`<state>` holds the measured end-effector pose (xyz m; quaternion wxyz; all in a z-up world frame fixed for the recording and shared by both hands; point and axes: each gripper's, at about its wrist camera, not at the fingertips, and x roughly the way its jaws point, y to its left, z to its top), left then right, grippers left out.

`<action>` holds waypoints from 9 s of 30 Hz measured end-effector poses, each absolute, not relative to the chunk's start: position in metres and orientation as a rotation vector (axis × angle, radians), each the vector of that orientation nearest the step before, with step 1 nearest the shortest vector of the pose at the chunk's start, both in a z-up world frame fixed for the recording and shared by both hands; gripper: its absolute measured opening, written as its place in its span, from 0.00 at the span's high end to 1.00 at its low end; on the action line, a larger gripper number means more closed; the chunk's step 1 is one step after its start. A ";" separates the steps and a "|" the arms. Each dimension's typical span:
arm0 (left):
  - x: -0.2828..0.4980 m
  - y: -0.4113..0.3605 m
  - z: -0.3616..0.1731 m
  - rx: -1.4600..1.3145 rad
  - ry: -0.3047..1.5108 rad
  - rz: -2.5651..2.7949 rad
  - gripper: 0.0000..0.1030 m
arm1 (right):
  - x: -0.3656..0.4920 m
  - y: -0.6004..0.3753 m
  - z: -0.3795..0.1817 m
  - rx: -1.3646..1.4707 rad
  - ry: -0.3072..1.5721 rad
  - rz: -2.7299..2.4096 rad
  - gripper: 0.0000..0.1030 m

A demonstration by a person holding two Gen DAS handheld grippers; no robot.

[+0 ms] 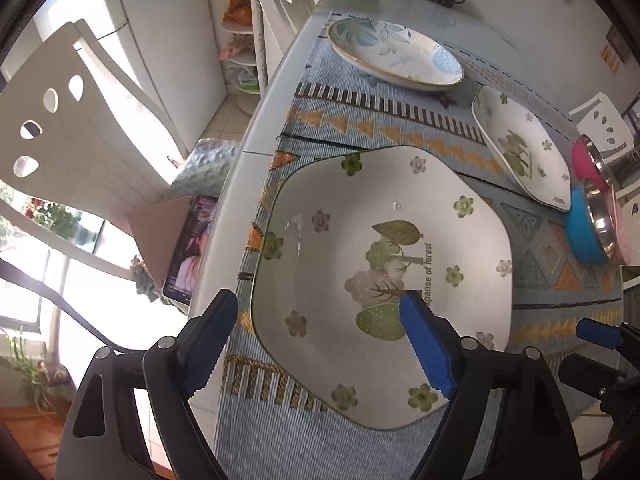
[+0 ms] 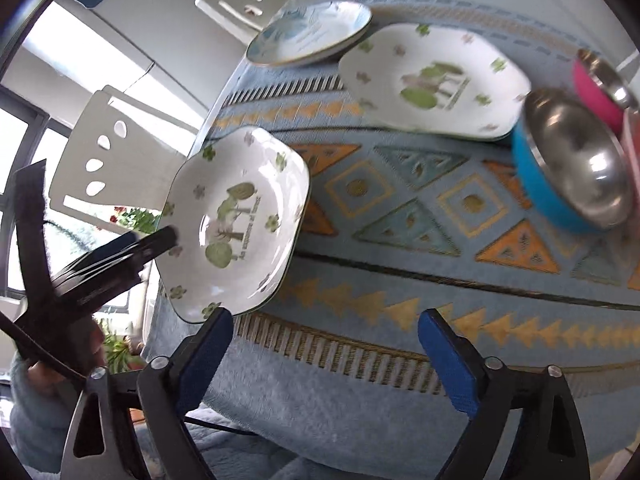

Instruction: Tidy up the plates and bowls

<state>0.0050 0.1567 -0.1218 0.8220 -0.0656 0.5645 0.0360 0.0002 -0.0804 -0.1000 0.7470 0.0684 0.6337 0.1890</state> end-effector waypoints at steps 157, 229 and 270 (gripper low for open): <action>0.140 0.035 -0.146 -0.065 1.126 -0.231 0.36 | 0.091 -0.148 -0.149 0.823 1.272 0.067 0.83; 0.151 0.035 -0.108 -0.132 1.084 -0.141 0.53 | 0.211 -0.167 -0.132 -0.038 1.385 0.455 0.78; 0.005 0.040 -0.094 0.042 1.081 -0.405 0.53 | -0.029 -0.179 -0.109 0.274 1.316 0.232 0.79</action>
